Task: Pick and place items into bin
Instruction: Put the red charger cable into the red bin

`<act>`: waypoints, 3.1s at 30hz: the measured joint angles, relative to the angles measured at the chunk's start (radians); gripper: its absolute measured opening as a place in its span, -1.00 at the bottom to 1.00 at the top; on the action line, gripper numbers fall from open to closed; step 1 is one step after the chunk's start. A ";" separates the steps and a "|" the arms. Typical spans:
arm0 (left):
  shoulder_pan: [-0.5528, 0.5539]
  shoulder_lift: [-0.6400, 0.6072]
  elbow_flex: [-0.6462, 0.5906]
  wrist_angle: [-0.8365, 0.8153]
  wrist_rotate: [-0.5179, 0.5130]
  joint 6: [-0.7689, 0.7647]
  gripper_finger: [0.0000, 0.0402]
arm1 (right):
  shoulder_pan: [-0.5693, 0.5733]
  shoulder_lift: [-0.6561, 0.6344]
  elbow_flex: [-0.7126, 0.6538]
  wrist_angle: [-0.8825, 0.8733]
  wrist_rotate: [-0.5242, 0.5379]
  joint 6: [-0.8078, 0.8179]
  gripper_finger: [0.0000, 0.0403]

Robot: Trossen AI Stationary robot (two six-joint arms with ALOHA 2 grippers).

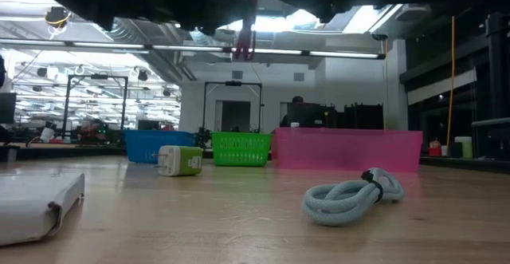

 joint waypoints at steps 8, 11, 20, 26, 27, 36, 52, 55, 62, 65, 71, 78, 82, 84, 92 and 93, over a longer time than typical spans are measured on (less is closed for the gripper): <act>0.016 0.037 0.084 -0.074 0.024 0.060 -0.98 | -0.047 0.000 0.000 0.016 -0.069 0.043 -0.10; 0.021 0.054 0.101 -0.073 0.055 0.085 -0.98 | -0.062 0.000 0.000 0.016 -0.076 0.041 -0.10; 0.086 0.105 0.138 -0.075 0.143 0.102 -0.98 | -0.082 0.000 0.000 0.006 -0.111 0.037 -0.33; 0.102 0.099 0.140 -0.078 0.171 0.113 -0.98 | -0.087 0.000 0.000 -0.002 -0.114 -0.024 -0.78; 0.102 0.098 0.140 -0.077 0.171 0.113 -0.98 | -0.087 0.000 0.000 0.000 -0.114 -0.036 -0.88; 0.106 0.097 0.141 -0.130 0.153 0.112 -0.74 | -0.105 0.001 -0.002 -0.010 -0.112 -0.063 -0.98; 0.106 -0.134 0.126 -0.474 0.007 0.051 -0.63 | -0.212 -0.181 -0.001 -0.322 -0.001 -0.006 -1.00; 0.106 -0.182 0.080 -0.479 -0.004 0.041 -0.83 | -0.226 -0.206 -0.001 -0.430 0.144 0.014 -1.00; 0.103 -0.249 -0.011 -0.451 -0.003 -0.006 -0.99 | -0.290 -0.214 -0.001 -0.584 0.189 0.115 -1.00; 0.103 -0.255 -0.020 -0.447 -0.004 -0.043 -0.99 | -0.326 -0.214 -0.001 -0.633 0.189 0.171 -1.00; 0.103 -0.247 -0.023 -0.462 -0.004 -0.064 -0.99 | -0.398 -0.214 0.000 -0.737 0.188 0.277 -1.00; 0.103 -0.247 -0.023 -0.456 -0.004 -0.064 -0.97 | -0.440 -0.189 0.120 -1.053 0.180 0.373 -1.00; 0.103 -0.247 -0.023 -0.463 -0.004 -0.064 -0.97 | -0.460 -0.153 0.185 -1.184 0.169 0.386 -1.00; 0.103 -0.247 -0.023 -0.469 -0.004 -0.064 -0.97 | -0.472 -0.131 0.201 -1.203 0.166 0.386 -1.00; 0.103 -0.247 -0.023 -0.510 -0.004 -0.074 -0.97 | -0.532 -0.041 0.203 -1.216 0.095 0.383 -1.00; 0.103 -0.247 -0.023 -0.511 -0.004 -0.075 -0.97 | -0.540 -0.035 0.203 -1.220 0.095 0.383 -1.00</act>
